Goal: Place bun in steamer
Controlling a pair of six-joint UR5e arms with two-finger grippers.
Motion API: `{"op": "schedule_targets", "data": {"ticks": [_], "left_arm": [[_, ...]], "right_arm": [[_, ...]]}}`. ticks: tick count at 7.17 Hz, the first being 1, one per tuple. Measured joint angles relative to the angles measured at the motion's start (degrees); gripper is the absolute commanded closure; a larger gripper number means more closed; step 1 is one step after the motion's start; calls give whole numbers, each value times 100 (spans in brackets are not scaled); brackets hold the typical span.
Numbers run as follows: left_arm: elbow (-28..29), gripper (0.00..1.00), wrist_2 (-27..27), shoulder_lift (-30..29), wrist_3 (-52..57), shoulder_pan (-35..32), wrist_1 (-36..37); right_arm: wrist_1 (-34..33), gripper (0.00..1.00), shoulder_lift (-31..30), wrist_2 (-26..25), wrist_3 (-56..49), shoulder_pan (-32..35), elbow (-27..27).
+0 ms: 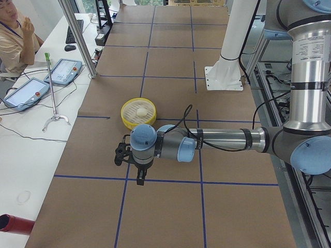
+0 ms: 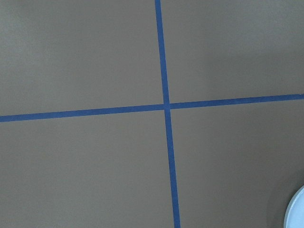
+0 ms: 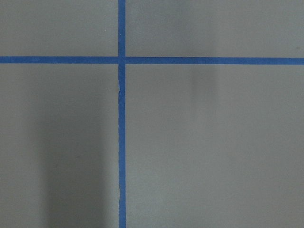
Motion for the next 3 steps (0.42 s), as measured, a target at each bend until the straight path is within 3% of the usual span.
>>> {"op": "schedule_targets", "data": {"ticks": [3], "left_arm": [[-189,0,11,-8,167,12,568]], "right_arm": [[0,0,0,0,0,0,0]]}}
